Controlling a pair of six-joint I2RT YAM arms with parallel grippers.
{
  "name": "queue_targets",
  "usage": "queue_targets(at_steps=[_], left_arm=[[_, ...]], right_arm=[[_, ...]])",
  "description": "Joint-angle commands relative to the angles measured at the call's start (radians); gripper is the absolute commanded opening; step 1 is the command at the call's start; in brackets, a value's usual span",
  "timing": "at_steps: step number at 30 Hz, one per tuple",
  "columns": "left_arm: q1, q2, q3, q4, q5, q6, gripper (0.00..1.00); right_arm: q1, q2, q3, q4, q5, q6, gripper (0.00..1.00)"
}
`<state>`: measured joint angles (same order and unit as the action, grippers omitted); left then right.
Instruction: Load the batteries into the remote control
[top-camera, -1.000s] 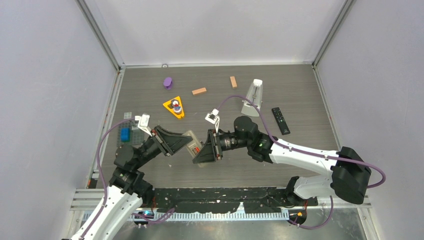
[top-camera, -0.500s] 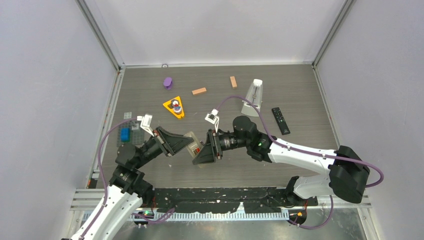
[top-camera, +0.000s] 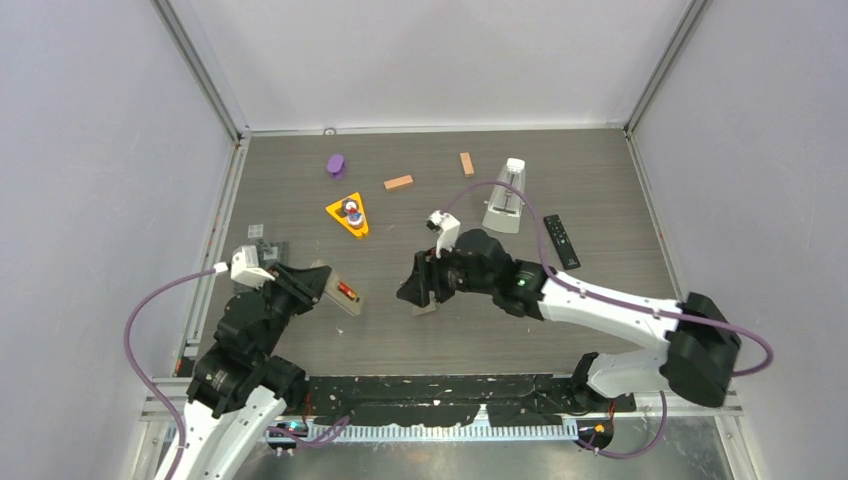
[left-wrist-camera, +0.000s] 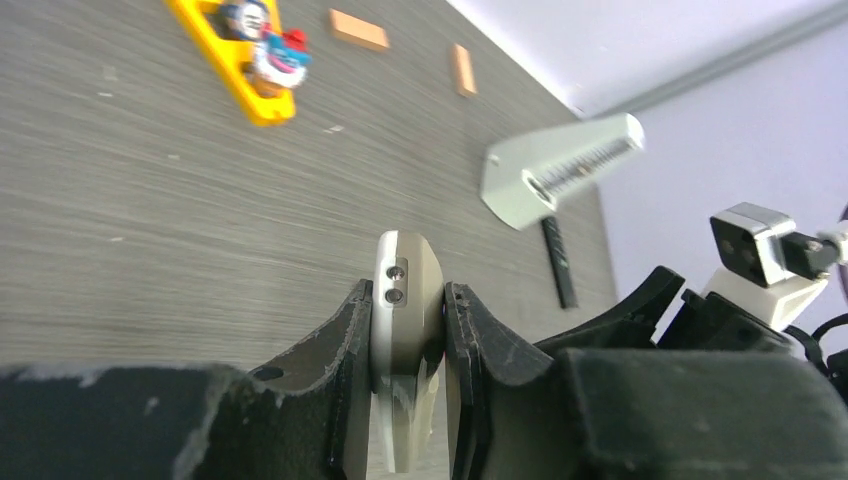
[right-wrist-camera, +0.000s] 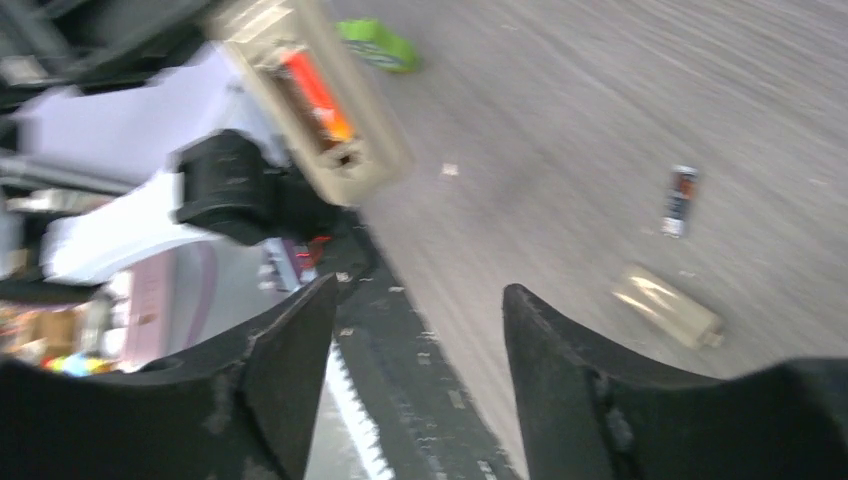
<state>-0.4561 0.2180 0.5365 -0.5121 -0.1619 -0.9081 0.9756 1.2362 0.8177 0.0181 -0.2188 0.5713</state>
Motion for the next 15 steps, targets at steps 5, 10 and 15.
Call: queue_targets(at_steps=[5, 10, 15], left_arm=[[0.002, -0.067, 0.048, -0.127, -0.224, 0.047, 0.00], [0.002, -0.062, 0.037, -0.159, -0.259, 0.051, 0.00], [0.002, -0.063, 0.026, -0.172, -0.277, 0.057, 0.00]], right_arm=[[0.017, 0.371, 0.237, -0.207, 0.343, -0.193, 0.54], [0.037, 0.557, 0.335, -0.227, 0.390, -0.245, 0.53], [0.042, 0.638, 0.405, -0.260, 0.428, -0.239, 0.47]])
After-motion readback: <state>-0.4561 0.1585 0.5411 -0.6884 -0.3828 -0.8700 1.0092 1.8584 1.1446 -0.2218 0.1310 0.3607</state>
